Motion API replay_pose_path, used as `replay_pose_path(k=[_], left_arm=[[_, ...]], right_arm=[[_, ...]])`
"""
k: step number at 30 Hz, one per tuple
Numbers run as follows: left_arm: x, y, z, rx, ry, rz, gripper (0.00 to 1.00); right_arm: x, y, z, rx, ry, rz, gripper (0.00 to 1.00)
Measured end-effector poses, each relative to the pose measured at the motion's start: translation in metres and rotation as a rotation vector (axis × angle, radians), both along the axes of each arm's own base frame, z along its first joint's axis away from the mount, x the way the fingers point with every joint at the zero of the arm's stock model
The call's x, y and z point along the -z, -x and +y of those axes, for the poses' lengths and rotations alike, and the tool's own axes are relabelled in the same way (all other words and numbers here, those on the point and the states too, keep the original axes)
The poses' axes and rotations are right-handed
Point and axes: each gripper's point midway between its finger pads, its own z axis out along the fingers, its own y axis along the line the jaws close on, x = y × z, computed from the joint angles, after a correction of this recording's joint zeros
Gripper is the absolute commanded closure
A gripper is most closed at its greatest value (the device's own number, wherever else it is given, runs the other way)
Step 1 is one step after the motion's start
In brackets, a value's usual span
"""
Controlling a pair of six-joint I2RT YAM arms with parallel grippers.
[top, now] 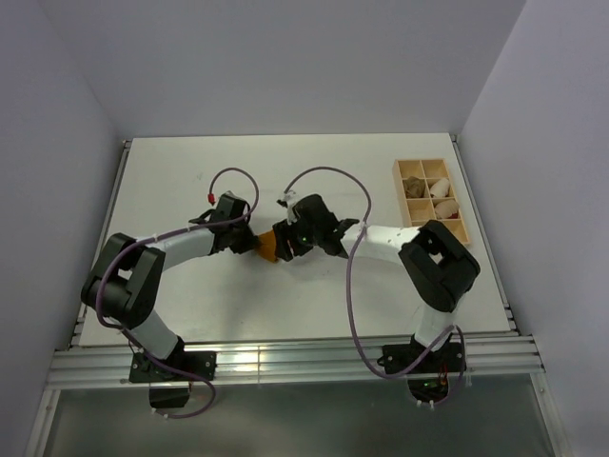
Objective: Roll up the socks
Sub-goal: Roll the sock at the center of the board.
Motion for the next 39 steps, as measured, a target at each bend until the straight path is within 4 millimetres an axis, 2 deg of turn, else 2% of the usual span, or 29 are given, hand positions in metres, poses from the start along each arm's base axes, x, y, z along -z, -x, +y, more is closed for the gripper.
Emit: replay_pose_path(k=[7, 14, 22, 32, 34, 36, 39], left_arm=[[0.0, 0.0, -0.001, 0.011, -0.019, 0.016, 0.88], [0.0, 0.001, -0.002, 0.018, -0.027, 0.027, 0.88], [0.001, 0.001, -0.003, 0.021, -0.028, 0.029, 0.88], [0.001, 0.001, -0.003, 0.022, -0.026, 0.03, 0.88], [0.001, 0.001, -0.003, 0.022, -0.023, 0.03, 0.88], [0.001, 0.001, -0.003, 0.022, -0.022, 0.032, 0.88], [0.001, -0.001, -0.003, 0.018, -0.018, 0.032, 0.87]], right_arm=[[-0.008, 0.028, 0.028, -0.125, 0.145, -0.309, 0.28], [-0.016, 0.03, 0.044, -0.172, 0.264, -0.525, 0.32], [0.011, 0.03, 0.048, -0.209, 0.423, -0.604, 0.35], [0.026, 0.023, 0.046, -0.2, 0.486, -0.638, 0.39], [0.026, 0.021, 0.047, -0.191, 0.49, -0.648, 0.41], [0.027, 0.02, 0.047, -0.183, 0.496, -0.653, 0.48], [0.03, 0.015, 0.045, -0.159, 0.521, -0.668, 0.64]])
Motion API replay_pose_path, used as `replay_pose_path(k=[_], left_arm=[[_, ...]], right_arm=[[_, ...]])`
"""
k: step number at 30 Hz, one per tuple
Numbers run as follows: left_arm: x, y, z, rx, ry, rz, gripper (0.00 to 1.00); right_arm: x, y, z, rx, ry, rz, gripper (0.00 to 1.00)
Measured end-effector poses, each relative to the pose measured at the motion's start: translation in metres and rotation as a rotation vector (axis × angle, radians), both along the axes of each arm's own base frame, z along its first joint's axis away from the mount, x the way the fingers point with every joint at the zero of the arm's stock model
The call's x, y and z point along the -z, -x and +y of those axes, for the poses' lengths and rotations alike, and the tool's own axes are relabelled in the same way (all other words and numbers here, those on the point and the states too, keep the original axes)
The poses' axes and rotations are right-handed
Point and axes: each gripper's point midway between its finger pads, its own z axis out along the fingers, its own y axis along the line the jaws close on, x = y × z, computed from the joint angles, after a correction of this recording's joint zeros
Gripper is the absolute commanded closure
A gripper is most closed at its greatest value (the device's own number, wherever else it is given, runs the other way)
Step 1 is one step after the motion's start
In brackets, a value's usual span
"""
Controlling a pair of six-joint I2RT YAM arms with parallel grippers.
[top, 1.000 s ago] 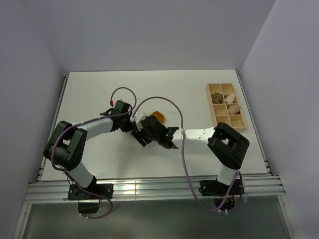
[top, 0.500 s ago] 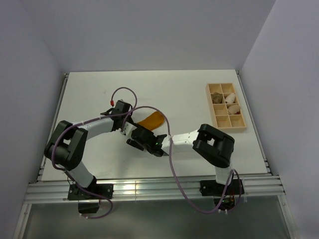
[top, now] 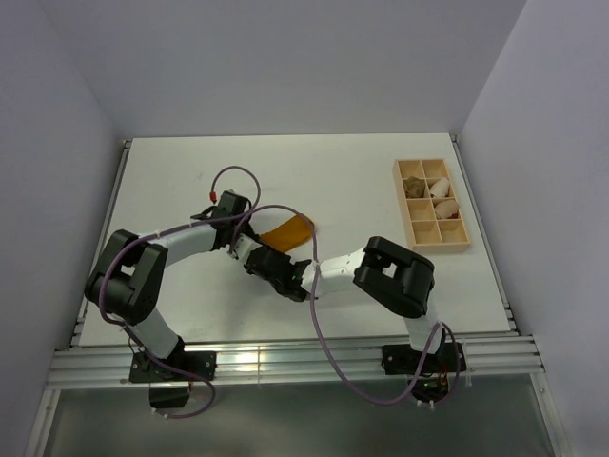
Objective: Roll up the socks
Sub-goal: Roll the sock at the center of the board.
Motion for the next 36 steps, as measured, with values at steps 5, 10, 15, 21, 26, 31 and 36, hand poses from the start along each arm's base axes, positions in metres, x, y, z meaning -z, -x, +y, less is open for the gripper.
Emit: replay_pose_path(k=[5, 10, 15, 21, 26, 31, 36], left_arm=[[-0.001, -0.002, 0.001, -0.01, 0.006, -0.002, 0.77], [-0.001, -0.003, 0.001, -0.03, 0.019, -0.004, 0.55], [-0.003, -0.001, 0.005, -0.073, 0.043, -0.019, 0.32], [-0.01, 0.011, 0.02, -0.137, 0.07, -0.031, 0.22], [-0.018, 0.015, 0.051, -0.241, 0.104, -0.067, 0.21], [-0.029, 0.015, 0.062, -0.276, 0.144, -0.137, 0.21], [-0.034, 0.01, 0.056, -0.25, 0.182, -0.184, 0.24]], right_arm=[[0.001, -0.005, -0.002, 0.027, 0.015, -0.026, 0.96], [0.002, -0.004, -0.001, 0.023, 0.007, -0.016, 1.0], [0.002, -0.005, 0.001, 0.017, -0.063, 0.051, 1.0], [0.0, -0.02, 0.005, 0.002, -0.24, 0.212, 1.0], [-0.002, -0.026, 0.009, -0.031, -0.37, 0.366, 1.0], [-0.003, -0.029, 0.02, -0.09, -0.481, 0.532, 1.0], [-0.004, -0.028, 0.024, -0.141, -0.569, 0.712, 1.0]])
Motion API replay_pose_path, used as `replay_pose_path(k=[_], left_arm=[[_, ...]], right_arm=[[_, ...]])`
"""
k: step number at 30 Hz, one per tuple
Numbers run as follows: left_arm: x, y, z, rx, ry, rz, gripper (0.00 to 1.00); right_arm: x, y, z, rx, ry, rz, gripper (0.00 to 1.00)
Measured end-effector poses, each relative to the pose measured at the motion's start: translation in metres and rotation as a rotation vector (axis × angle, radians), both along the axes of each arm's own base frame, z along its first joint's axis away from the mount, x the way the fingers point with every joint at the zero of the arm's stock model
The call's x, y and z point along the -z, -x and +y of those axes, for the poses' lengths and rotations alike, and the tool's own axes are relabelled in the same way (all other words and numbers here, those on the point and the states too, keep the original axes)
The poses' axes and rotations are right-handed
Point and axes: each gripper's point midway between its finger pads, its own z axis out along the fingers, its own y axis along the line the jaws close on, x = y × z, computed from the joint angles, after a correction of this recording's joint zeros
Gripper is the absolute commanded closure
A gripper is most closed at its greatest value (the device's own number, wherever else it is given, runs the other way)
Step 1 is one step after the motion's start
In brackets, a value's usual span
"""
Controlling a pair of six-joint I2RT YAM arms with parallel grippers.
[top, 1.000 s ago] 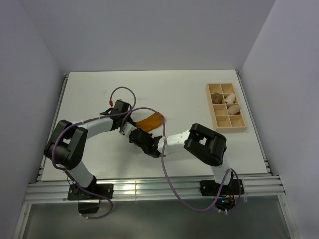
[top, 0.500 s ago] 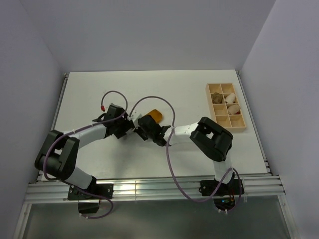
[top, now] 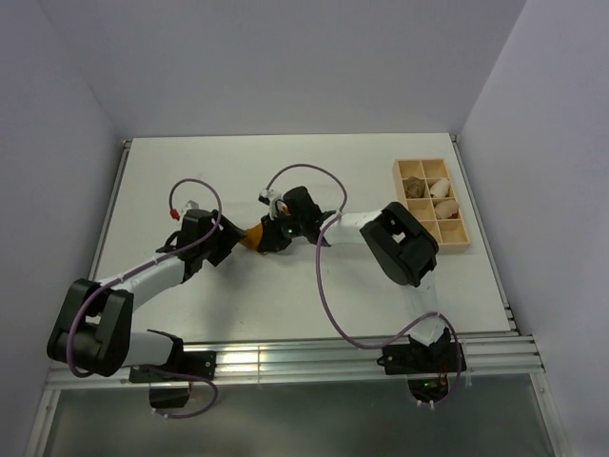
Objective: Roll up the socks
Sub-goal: Roll the sock at the center of the board.
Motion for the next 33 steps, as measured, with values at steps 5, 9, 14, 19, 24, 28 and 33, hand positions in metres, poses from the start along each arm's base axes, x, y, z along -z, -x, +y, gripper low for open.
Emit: replay_pose_path(k=[5, 9, 14, 19, 24, 28, 33], left_arm=[[0.003, 0.0, -0.005, 0.021, 0.02, -0.014, 0.26], [0.006, -0.001, -0.007, 0.029, 0.026, -0.01, 0.28], [0.014, -0.003, -0.009, 0.033, 0.027, 0.0, 0.3], [0.023, -0.002, -0.01, 0.037, 0.023, 0.021, 0.31], [0.021, -0.002, -0.014, 0.047, 0.026, 0.012, 0.33], [0.021, -0.002, -0.015, 0.052, 0.026, 0.009, 0.36], [0.026, 0.0, -0.018, 0.061, 0.022, 0.023, 0.39]], right_arm=[[0.0, -0.001, 0.0, -0.039, -0.04, 0.144, 1.0], [0.0, 0.006, 0.001, -0.064, -0.062, 0.243, 1.0], [0.001, 0.016, -0.002, -0.077, -0.076, 0.345, 1.0], [0.001, 0.02, -0.005, -0.075, -0.1, 0.434, 1.0], [0.002, 0.021, -0.008, -0.063, -0.121, 0.505, 1.0], [0.002, 0.022, -0.01, -0.059, -0.133, 0.545, 1.0], [0.002, 0.023, -0.01, -0.055, -0.135, 0.565, 1.0]])
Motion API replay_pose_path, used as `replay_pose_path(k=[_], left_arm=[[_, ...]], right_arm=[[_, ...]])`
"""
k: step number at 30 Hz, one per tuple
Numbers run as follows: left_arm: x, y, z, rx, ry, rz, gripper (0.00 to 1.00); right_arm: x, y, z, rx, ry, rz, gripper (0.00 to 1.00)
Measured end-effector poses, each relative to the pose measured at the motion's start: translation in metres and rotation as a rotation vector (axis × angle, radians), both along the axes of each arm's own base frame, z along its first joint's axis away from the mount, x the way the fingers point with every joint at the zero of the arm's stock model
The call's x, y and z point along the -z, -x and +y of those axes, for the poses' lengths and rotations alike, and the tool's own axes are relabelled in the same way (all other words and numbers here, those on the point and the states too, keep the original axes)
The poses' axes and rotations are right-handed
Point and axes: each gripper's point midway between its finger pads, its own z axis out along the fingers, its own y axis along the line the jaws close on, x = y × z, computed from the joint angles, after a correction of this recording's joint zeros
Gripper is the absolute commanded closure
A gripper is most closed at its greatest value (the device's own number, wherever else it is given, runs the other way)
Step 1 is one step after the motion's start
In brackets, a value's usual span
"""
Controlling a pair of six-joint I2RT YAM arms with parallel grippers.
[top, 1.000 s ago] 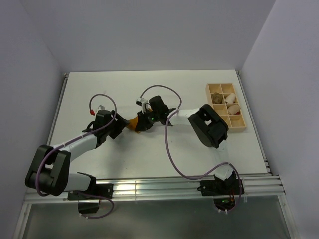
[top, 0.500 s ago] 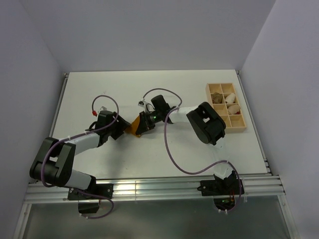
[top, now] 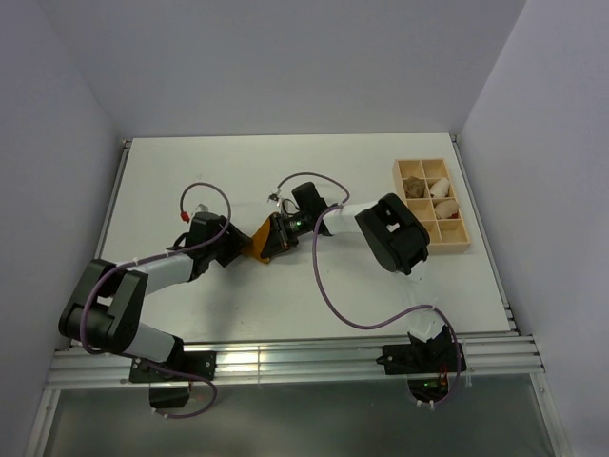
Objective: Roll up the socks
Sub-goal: Roll the sock at the center of the board.
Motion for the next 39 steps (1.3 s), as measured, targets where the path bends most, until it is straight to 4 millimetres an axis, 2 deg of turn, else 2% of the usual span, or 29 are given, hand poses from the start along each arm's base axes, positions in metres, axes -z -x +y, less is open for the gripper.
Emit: replay_pose_path(k=[4, 8, 13, 16, 19, 20, 22, 23, 29, 34, 39], left_arm=[[0.001, -0.001, -0.002, 0.004, 0.0, -0.004, 0.42], [0.003, -0.001, -0.003, 0.006, -0.002, -0.001, 0.52], [0.005, 0.0, -0.003, 0.008, -0.005, 0.006, 0.59], [0.005, -0.001, -0.004, 0.009, -0.007, 0.009, 0.67], [0.003, -0.003, -0.005, 0.017, -0.016, 0.012, 0.7], [0.003, -0.003, -0.006, 0.021, -0.02, 0.014, 0.69], [0.003, -0.003, -0.008, 0.036, -0.033, 0.026, 0.68], [0.003, -0.003, -0.009, 0.044, -0.039, 0.031, 0.69], [0.003, -0.004, -0.015, 0.083, -0.084, 0.066, 0.69], [0.004, -0.007, -0.019, 0.105, -0.127, 0.084, 0.7], [0.004, -0.009, -0.021, 0.123, -0.157, 0.093, 0.7]], right_arm=[[0.0, 0.0, 0.0, 0.001, -0.002, 0.015, 1.0], [0.001, -0.001, 0.0, 0.003, -0.003, 0.027, 1.0], [0.001, -0.001, 0.0, 0.004, 0.001, 0.03, 1.0], [0.001, -0.001, -0.001, 0.006, 0.004, 0.031, 1.0], [0.001, -0.002, -0.001, 0.013, 0.012, 0.021, 0.92], [-0.001, -0.003, -0.002, 0.019, 0.015, 0.01, 0.81], [-0.001, -0.003, -0.005, 0.037, 0.037, -0.023, 0.71], [-0.002, -0.003, -0.007, 0.046, 0.048, -0.044, 0.62], [-0.007, -0.006, -0.026, 0.131, 0.194, -0.244, 0.41], [-0.02, -0.006, -0.039, 0.183, 0.327, -0.48, 0.35], [-0.046, 0.003, -0.022, 0.179, 0.378, -0.749, 0.32]])
